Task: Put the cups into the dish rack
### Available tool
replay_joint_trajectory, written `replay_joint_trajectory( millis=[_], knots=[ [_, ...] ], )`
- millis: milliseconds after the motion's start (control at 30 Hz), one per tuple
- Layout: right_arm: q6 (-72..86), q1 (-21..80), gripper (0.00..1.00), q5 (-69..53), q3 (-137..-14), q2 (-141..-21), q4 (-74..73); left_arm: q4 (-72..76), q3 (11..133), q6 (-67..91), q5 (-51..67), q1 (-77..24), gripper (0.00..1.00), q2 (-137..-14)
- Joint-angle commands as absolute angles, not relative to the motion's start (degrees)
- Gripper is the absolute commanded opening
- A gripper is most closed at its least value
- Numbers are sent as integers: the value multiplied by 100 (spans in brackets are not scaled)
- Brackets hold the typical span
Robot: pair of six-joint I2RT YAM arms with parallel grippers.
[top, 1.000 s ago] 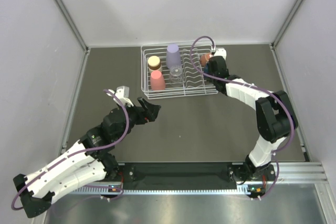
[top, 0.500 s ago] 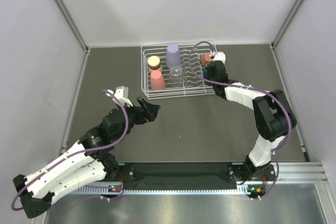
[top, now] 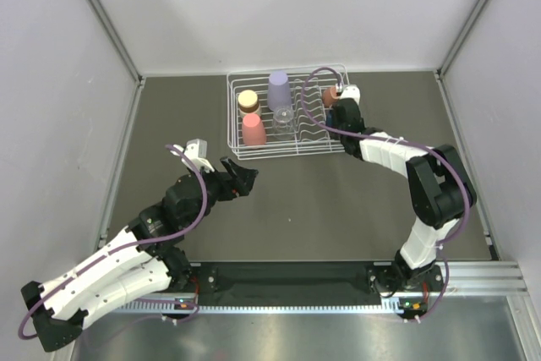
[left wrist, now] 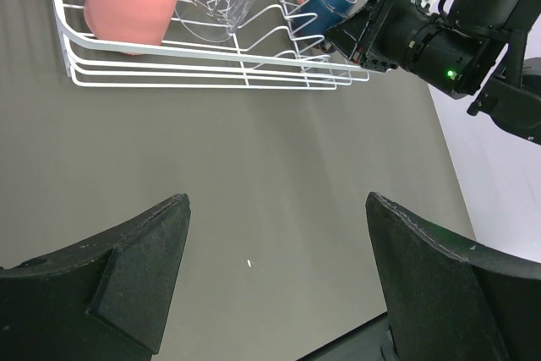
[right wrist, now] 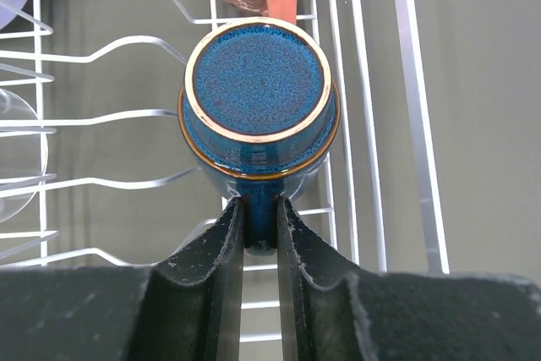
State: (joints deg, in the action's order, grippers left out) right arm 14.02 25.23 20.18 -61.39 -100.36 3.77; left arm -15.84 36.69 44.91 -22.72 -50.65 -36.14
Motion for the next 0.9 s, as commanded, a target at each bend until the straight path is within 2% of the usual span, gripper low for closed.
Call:
replay_joint_trajectory(
  millis=[0, 200, 267, 533, 700, 867],
  knots=[
    [1485, 2637, 16, 2109, -6319, -9984, 18, -1336, 3656, 4474, -2250, -5027, 90, -3595],
    [1591, 2646, 27, 2171, -6407, -10064, -316, -1345, 3656, 4482, -2241, -5027, 90, -3595],
    [1600, 2646, 36, 2171, -6398, -10055, -360, -1336, 3639, 4482, -2241, -5027, 90, -3595],
    [1696, 2646, 45, 2188, -6618, -9853, -641, -1318, 3630, 4482, -2215, -5027, 90, -3621],
    [1758, 2654, 59, 2241, -6969, -9519, -922, -1292, 3604, 4482, -2224, -5019, 90, -3630],
    [1582, 2637, 62, 2408, -7417, -9545, -1081, -1257, 3586, 4474, -2188, -5010, 90, -3621]
  ],
)
